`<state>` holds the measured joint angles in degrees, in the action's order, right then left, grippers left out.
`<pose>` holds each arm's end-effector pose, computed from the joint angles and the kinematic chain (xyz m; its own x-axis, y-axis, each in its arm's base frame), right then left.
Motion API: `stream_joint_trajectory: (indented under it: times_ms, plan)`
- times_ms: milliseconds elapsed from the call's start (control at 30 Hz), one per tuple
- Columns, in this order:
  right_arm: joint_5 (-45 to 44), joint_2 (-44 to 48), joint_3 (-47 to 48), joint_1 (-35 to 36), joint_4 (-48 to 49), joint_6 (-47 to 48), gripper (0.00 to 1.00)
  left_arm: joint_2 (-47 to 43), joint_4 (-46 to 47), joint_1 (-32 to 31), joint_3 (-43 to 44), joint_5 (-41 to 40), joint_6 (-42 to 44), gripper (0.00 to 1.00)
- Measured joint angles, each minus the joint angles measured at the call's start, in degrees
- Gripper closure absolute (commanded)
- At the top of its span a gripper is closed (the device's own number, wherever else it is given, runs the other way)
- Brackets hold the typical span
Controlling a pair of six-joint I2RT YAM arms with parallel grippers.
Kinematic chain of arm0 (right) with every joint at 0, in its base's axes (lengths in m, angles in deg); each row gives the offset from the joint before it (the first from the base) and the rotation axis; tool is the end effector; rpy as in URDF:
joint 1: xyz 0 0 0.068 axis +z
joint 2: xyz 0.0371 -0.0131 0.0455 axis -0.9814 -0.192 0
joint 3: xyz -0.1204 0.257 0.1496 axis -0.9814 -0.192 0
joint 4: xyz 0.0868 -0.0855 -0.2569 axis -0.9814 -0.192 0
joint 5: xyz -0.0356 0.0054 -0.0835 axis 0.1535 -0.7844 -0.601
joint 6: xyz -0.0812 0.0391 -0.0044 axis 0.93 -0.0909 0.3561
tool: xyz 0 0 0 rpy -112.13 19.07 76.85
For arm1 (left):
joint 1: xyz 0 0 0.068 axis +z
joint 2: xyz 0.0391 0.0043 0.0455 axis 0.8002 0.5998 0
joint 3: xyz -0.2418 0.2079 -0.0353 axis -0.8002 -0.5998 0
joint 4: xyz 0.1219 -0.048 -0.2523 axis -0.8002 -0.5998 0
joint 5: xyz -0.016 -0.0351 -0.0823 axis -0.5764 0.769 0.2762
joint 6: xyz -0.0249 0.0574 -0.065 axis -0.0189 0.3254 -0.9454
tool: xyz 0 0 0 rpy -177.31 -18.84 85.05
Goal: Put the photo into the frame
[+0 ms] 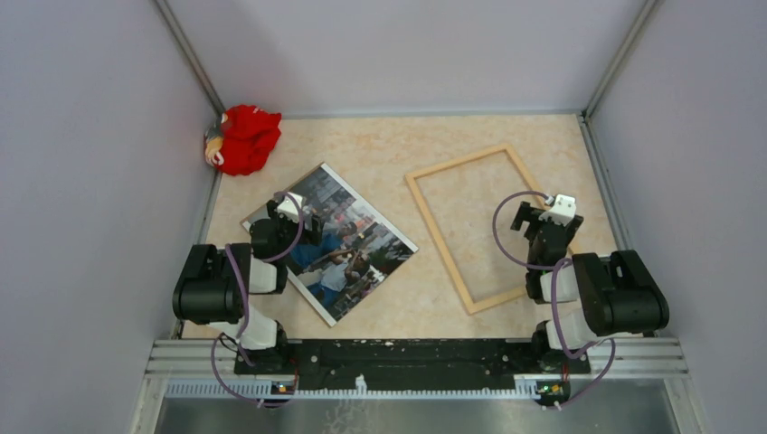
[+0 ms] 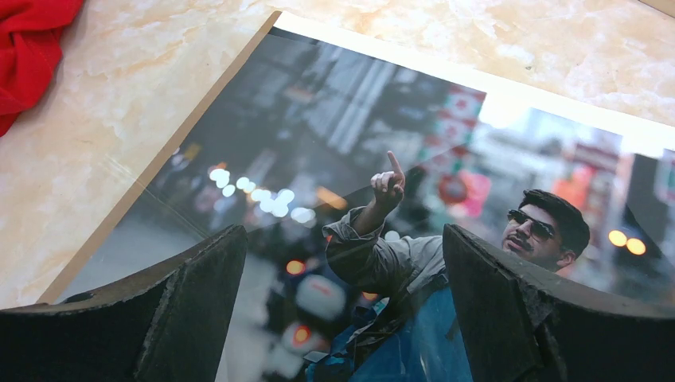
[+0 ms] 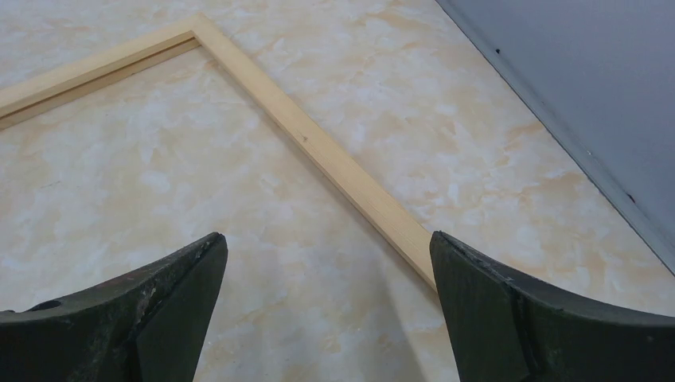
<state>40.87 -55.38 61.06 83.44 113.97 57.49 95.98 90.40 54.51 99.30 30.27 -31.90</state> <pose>0.2611 -0.0106 0.1605 -0.1102 0.0398 -0.9931 0.3149 0.9491 0.0031 0.2902 -0.0206 0.1495 -0.1681 0.1268 -0.9776 0.3367 0.9394 0.0640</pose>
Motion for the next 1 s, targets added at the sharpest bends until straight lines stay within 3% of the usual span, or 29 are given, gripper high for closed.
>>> stream_joint_trajectory:
  times_ms: [400, 467, 567, 667, 767, 867, 1000]
  plan:
    - [-0.02, 0.11, 0.00, 0.07, -0.11, 0.09, 0.01, 0.00, 0.02, 0.00, 0.00, 0.02, 0.00, 0.01]
    - [0.04, 1.84, 1.18, 0.42, -3.96, 0.42, 0.01, 0.00, 0.15, 0.00, 0.00, 0.00, -0.17, 0.01]
    - [-0.24, 7.19, 10.86, 0.76, -22.84, -1.29, 0.01, -0.15, 0.09, 0.00, 0.13, -0.72, -0.85, 0.01]
    - [0.70, 10.82, 25.18, 0.76, -39.56, -4.61, 0.01, -1.95, -8.26, 0.00, 4.90, -2.38, -1.84, 0.01]
    - [6.58, 14.40, 35.82, 0.74, -50.40, -8.63, 0.01, -3.58, -23.98, 0.07, 17.27, -3.21, -1.22, 0.01]
    - [17.35, 17.66, 39.78, 0.76, -53.22, -15.04, 0.01, -4.11, -34.47, 0.26, 27.63, -3.93, 0.17, 0.01]
    - [32.54, 18.43, 35.95, 0.85, -50.95, -23.15, 0.01, -4.37, -46.05, 1.49, 35.19, -3.54, 0.92, 0.01]
